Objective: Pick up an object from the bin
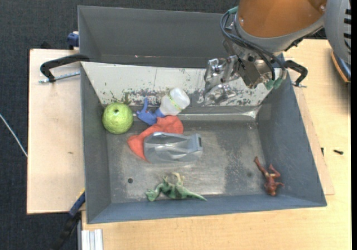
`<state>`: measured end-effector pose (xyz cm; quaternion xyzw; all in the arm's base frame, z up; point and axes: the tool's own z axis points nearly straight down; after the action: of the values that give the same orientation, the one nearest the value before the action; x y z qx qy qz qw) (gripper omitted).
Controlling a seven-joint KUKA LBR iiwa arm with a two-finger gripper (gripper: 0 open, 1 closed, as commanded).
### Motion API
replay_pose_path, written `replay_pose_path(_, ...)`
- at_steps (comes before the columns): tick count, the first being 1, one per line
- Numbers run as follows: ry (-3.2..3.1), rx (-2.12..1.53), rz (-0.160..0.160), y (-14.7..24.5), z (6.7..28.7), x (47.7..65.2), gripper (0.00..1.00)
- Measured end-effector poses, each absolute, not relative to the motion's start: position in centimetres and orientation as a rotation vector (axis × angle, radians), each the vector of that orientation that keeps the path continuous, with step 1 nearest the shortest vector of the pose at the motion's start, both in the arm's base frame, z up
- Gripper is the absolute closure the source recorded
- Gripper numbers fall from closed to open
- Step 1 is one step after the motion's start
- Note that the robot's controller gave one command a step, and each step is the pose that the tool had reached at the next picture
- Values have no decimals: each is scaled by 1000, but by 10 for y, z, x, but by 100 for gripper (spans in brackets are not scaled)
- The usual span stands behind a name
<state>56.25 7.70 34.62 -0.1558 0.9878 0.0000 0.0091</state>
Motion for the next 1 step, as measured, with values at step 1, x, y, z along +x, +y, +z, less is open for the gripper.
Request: replay_pose_path(1,3043,-764,0,80,298,569,100)
